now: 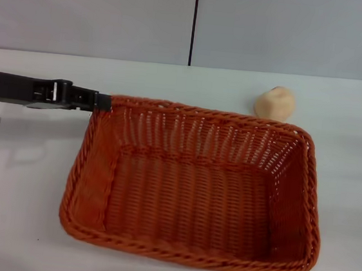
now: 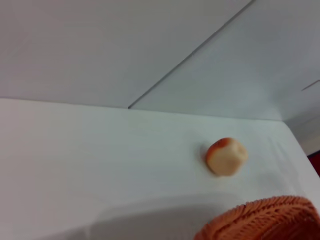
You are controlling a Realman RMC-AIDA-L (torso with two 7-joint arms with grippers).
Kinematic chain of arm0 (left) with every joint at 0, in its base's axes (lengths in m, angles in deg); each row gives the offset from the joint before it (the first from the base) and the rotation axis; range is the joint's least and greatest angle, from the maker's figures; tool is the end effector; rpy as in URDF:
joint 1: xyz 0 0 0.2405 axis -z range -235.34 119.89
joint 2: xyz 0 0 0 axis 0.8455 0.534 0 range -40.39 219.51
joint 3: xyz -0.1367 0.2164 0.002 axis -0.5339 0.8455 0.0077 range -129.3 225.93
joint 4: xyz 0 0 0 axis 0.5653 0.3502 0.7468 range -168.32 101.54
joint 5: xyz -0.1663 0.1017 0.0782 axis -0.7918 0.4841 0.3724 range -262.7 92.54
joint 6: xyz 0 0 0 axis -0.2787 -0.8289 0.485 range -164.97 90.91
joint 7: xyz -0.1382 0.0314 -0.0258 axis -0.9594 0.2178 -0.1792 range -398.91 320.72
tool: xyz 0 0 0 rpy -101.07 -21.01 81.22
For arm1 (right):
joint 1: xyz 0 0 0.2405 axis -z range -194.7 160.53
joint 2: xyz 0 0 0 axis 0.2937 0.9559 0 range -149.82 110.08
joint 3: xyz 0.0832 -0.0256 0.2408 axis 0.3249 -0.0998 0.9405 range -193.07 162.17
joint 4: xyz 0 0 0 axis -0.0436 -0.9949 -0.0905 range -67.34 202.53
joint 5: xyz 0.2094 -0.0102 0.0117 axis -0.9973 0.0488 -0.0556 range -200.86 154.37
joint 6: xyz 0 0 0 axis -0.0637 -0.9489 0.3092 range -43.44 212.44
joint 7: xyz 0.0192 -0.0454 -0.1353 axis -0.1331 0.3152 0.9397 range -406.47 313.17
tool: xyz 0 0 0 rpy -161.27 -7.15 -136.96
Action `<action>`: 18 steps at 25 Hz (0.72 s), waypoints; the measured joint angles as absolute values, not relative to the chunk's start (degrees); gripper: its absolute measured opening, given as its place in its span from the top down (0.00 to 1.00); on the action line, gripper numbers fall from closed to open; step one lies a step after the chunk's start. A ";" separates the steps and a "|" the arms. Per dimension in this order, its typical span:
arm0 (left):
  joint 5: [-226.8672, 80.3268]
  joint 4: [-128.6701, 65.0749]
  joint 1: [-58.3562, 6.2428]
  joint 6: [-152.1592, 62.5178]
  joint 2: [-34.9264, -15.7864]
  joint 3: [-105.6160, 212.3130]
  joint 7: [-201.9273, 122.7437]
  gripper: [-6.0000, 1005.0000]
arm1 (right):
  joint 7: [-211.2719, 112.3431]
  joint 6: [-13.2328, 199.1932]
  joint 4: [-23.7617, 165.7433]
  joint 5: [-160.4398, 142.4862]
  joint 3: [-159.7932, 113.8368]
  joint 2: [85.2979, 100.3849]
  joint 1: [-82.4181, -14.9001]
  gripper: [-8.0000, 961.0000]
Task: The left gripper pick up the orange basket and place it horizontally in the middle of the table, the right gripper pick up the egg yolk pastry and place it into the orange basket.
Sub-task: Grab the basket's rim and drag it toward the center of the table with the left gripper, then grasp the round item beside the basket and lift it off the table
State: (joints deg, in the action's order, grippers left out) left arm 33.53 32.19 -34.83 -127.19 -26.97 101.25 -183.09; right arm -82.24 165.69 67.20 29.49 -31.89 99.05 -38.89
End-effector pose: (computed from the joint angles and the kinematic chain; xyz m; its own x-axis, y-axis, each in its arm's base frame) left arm -0.2529 0.3301 0.0567 0.3297 0.8687 0.3696 0.9360 -0.3518 -0.0080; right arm 0.3699 0.2908 0.0472 0.3506 0.2361 -0.9063 -0.9347 0.0283 -0.3543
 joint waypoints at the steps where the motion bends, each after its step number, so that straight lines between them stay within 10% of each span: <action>1: 33.53 32.25 -34.85 -127.45 -26.76 101.20 -183.10 0.66 | -82.24 165.69 67.23 29.48 -31.89 99.05 -38.94 0.49; 10: 30.78 32.40 -34.25 -131.96 -25.65 90.53 -177.76 0.33 | -83.79 165.26 69.84 30.71 -33.07 98.78 -39.51 0.50; 18: 9.96 21.95 -33.95 -132.77 -26.66 82.87 -153.14 0.33 | -110.65 161.75 86.91 49.96 -39.72 96.79 -39.70 0.50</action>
State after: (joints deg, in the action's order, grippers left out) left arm 9.96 21.95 -33.95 -132.77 -26.66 82.87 -153.14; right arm -110.65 161.75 86.91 49.96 -39.72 96.79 -39.70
